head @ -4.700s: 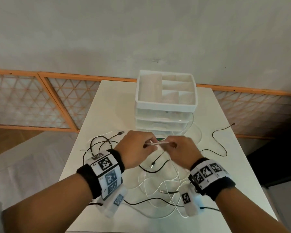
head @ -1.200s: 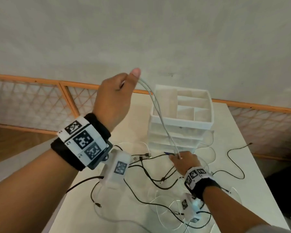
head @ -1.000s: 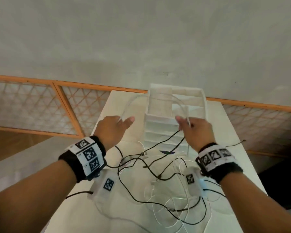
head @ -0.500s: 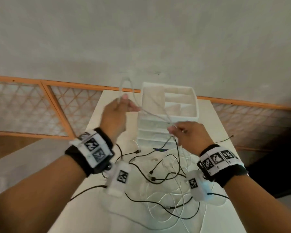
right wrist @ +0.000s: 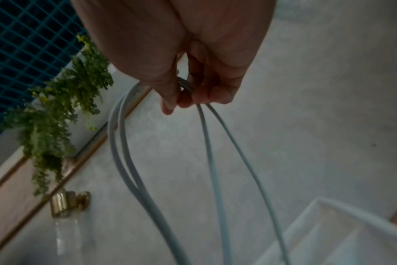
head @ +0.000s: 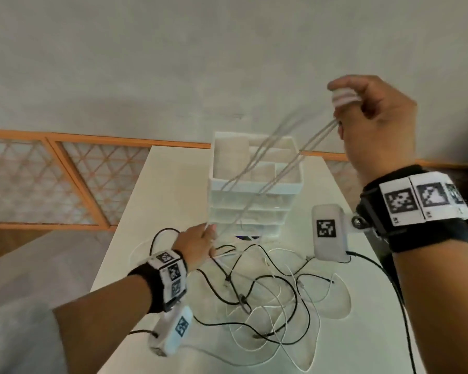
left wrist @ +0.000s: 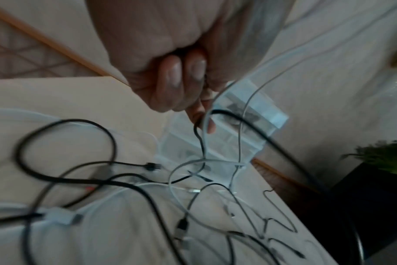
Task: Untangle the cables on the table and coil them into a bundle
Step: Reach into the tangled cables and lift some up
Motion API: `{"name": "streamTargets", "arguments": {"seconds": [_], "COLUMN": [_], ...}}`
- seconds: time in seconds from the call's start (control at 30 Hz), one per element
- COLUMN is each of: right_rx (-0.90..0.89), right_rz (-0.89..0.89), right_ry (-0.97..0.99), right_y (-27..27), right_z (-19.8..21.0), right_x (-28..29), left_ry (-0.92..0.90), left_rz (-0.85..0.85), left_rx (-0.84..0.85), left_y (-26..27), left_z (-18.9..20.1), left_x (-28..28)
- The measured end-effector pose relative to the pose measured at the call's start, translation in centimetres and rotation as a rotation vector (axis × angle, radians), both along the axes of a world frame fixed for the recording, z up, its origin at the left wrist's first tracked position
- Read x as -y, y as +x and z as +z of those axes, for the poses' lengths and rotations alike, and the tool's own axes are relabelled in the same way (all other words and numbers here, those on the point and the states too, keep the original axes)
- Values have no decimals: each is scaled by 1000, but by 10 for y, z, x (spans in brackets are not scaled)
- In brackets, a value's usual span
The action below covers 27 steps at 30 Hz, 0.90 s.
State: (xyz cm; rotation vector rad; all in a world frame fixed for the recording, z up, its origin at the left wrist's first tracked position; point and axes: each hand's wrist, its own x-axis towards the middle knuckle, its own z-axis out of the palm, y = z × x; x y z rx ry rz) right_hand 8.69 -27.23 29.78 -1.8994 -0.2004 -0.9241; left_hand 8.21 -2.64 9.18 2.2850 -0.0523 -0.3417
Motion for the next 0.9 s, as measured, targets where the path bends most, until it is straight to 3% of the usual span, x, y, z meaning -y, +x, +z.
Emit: {"name": "streamTargets", "arguments": {"seconds": [0.1,0.2,0.27,0.4,0.6,0.67,0.77,0.9], "right_rx": [-63,-132,-277,-505,-808,-768,-535,-296], "right_rz": [-139,-293,-400,-427,-444,-383,-210,6], "right_ry": [-101,-13,-24,-221,-238,-179,-24,313], "right_y": [5,11,14,10,14,16,17,19], "right_z": [-17,-35,-45,-63,-91,-88,-61,-22], "right_x": [23,37,43,34,35,36,21,7], "left_ry": [76,99,77,-172,-526,-564,-604,-480], "left_rz": [105,173,253,448,452,368,211,8], "left_rx": [-30,-60,-58,62,139,132,127,123], "left_y": [10,20,25,29,29,26,22,15], "left_z": [-7,5,15,42,84,92,99,99], "left_x": [-33,-61,-76,-78,-38,-21,16,67]}}
